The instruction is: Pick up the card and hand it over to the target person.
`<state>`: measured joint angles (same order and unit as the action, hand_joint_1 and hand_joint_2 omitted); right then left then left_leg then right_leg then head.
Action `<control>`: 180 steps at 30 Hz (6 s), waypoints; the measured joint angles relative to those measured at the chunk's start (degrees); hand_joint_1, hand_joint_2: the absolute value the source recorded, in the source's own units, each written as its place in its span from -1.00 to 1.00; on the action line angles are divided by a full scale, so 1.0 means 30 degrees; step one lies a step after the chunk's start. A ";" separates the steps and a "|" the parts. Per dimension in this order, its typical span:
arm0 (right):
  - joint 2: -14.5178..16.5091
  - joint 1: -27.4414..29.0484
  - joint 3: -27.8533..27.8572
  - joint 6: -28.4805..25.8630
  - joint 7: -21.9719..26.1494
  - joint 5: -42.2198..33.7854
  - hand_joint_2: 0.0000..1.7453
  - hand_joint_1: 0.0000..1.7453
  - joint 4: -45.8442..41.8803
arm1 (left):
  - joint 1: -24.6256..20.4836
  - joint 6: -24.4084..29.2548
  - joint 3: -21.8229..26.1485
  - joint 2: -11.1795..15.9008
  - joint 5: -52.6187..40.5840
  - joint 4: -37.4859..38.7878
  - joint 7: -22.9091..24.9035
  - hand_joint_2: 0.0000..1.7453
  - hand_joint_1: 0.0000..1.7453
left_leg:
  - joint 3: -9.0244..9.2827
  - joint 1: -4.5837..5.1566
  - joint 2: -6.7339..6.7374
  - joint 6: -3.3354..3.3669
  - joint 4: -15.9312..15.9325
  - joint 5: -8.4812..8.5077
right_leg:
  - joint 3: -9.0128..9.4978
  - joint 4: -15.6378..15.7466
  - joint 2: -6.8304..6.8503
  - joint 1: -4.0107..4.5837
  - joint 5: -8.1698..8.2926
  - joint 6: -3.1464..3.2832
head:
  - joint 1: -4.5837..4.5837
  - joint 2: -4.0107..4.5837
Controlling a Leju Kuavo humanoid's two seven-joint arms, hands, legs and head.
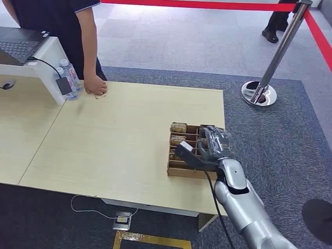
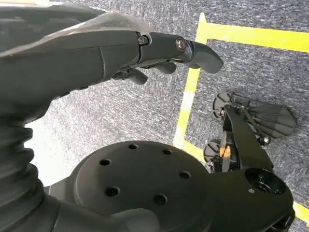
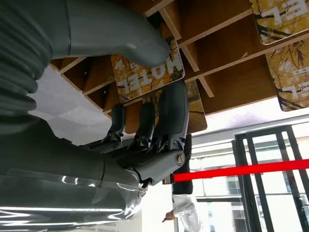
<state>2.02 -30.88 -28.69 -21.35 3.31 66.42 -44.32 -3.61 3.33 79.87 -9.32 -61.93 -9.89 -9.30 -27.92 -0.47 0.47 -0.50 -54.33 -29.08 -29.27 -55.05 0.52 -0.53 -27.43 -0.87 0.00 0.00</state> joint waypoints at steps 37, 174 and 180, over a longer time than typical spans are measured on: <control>-0.0453 0.0586 0.0737 0.0156 -0.0443 0.0437 1.00 0.08 -0.0158 | -0.0022 -0.0073 -0.0018 -0.0007 -0.0212 -0.0041 -0.0069 1.00 -1.00 | 0.0021 -0.0001 -0.0019 -0.0001 0.0004 0.0005 | 0.0024 0.0010 0.0023 0.0000 0.0001 -0.0009 | 0.0000 0.0000; 0.1231 -0.1561 -0.2508 0.0874 0.1922 -0.1168 1.00 1.00 -0.7928 | -0.0236 0.0004 -0.0576 -0.0384 -0.1294 -0.0280 0.0206 1.00 -1.00 | 0.0040 0.0005 0.0065 -0.0011 -0.0004 0.0036 | 0.0016 -0.0038 -0.0053 -0.0006 0.0031 -0.0003 | 0.0000 0.0000; 0.2358 -0.2677 -0.2766 0.1190 0.1851 -0.1212 1.00 1.00 -0.6841 | -0.0357 0.0138 -0.0604 -0.0544 -0.1319 -0.0278 0.0322 1.00 -1.00 | 0.0027 0.0007 0.0066 -0.0017 -0.0012 0.0040 | 0.0005 -0.0052 -0.0057 -0.0008 0.0030 -0.0004 | 0.0000 0.0000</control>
<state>9.09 -38.91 -36.99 -17.77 8.87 62.78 -64.84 -4.69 3.74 78.06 -10.95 -65.89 -10.72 -8.33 -27.84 -0.45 0.66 -0.55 -54.37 -28.96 -29.26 -55.21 0.35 -0.55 -27.34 -0.89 0.00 0.00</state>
